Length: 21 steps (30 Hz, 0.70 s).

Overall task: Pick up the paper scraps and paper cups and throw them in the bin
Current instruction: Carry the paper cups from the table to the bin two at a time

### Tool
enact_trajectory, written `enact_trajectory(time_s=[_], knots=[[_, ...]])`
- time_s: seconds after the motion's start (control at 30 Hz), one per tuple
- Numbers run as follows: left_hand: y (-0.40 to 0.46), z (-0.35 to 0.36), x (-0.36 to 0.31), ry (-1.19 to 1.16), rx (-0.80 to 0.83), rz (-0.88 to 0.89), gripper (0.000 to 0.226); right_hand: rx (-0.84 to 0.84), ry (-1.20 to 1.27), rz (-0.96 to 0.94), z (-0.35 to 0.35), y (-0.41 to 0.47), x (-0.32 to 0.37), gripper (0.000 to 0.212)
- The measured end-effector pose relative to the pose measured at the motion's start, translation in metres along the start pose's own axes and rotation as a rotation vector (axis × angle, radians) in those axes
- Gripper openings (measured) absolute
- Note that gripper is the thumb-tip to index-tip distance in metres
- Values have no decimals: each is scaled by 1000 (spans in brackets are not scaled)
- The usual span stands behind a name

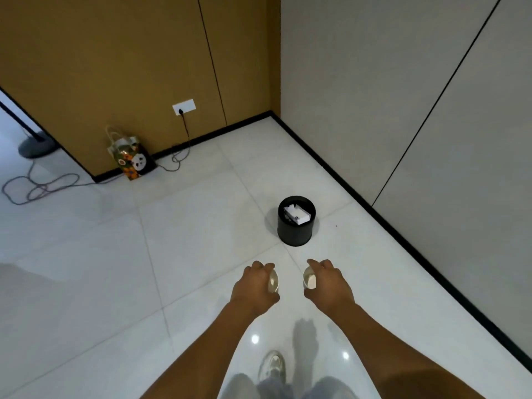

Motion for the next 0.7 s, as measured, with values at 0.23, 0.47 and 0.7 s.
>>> enact_trajectory(time_s=[0.23,0.47,0.7], knots=[[125,-32,-48,46,44,8,65,15,26,53,-56,113,-35,69],[250,-52,-101,3,-24,-78,63,45,-35,-35,-128,245,-78,71],[337,-71,-125,-102,-72,-199,72,141,-100,-144,-170,349,-90,71]])
Point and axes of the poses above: each hand's wrist, its own y-axis towards the middle knuckle, its own z-axis out of the palm, x = y × z, the point moved 7 cm from there along y, towards the middle knuckle, and after that the axes turned 8 degrees about -y, right-handed, at the moved point
